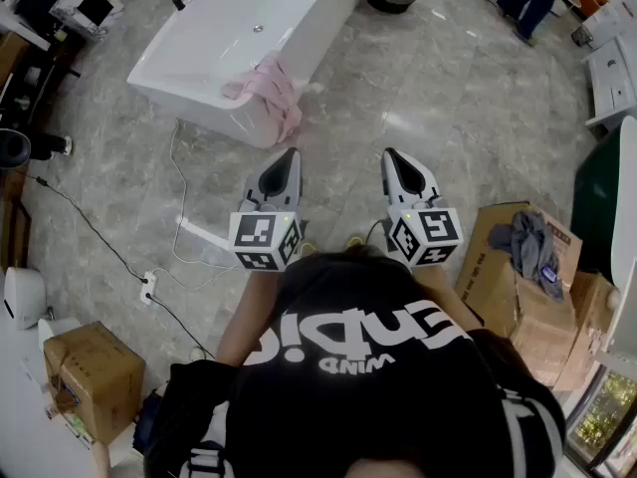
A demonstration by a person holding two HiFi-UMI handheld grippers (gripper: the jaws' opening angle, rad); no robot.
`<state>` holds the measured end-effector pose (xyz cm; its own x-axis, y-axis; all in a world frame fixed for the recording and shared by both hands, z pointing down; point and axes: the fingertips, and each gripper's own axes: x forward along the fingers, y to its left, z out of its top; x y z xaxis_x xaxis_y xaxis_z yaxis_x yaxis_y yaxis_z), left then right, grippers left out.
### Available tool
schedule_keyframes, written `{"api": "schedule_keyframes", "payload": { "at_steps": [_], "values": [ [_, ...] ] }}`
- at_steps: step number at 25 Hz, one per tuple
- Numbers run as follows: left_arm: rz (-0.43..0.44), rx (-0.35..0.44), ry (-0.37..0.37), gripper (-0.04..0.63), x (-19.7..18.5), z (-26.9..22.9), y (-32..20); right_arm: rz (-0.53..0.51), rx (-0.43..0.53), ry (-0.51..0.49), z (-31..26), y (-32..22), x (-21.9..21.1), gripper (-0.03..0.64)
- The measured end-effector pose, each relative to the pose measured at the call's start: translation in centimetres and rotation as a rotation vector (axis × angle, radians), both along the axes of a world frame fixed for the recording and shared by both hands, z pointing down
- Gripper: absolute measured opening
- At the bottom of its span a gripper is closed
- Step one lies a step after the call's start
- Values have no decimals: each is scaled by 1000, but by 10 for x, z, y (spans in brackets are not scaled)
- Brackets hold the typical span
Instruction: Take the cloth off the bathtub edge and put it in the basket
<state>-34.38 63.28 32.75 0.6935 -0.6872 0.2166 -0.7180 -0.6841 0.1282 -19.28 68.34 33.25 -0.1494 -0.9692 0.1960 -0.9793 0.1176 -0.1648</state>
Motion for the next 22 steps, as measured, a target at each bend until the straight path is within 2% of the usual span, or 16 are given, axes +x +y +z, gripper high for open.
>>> {"api": "schedule_keyframes", "payload": {
  "at_steps": [6, 14, 22],
  "values": [
    [-15, 12, 9, 12, 1, -2, -2, -16, 16, -15, 2, -1, -3, 14],
    [-99, 18, 19, 12, 15, 10, -11, -44, 2, -37, 21, 2, 29, 14],
    [-151, 16, 26, 12, 16, 12, -40, -72, -30, -65, 36, -32, 45, 14]
  ]
}}
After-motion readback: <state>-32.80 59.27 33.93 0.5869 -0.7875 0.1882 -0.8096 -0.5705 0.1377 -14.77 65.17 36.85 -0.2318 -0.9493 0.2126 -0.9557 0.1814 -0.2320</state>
